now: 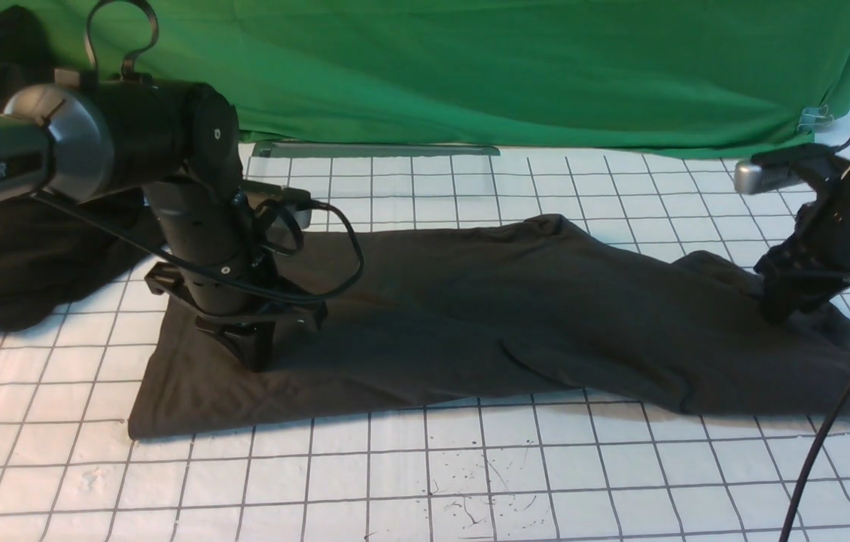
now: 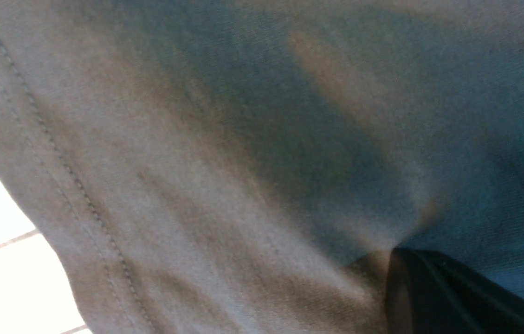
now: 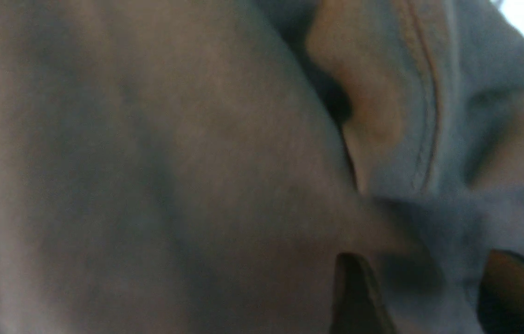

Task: Fold a long-sleeved shirt over a white checkered tablecloth.
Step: 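Pull the folded dark garment lengthwise by its ends to straighten it flat on the table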

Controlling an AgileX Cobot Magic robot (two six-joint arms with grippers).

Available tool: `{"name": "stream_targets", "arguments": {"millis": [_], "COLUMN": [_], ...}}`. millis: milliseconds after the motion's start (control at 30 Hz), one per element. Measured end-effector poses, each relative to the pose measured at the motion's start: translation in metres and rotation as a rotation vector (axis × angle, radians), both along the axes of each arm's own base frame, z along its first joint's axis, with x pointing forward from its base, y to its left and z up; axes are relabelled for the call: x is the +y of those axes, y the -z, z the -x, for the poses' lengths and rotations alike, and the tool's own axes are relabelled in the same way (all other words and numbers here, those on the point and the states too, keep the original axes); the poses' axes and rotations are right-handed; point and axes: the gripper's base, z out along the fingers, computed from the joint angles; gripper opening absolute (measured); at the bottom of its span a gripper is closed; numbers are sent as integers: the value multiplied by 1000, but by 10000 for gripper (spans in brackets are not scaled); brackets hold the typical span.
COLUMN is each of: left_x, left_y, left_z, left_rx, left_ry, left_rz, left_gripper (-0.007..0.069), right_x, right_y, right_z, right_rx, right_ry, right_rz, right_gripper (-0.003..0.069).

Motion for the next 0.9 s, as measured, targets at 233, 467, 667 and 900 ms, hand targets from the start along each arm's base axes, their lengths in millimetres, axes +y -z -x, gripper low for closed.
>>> {"name": "stream_targets", "arguments": {"millis": [233,467,667,900], "left_x": [1,2,2,2], "left_y": [0,0,0,0], "left_z": [0,2,3,3], "left_rx": [0,22,32,33], "left_ry": [5,7,8,8], "left_rz": [-11,-20,-24,-26], "left_gripper": [-6,-6,-6,-6], "right_x": [3,-4,-15,-22], "right_y": [16,3,-37,-41], "right_z": [-8,-7,-4,-7], "right_rx": [-32,-59,-187,-214], "right_ry": [-5,32,76,91], "right_rz": [-36,-40,-34,-25], "right_gripper": [211,16,10,10]}}
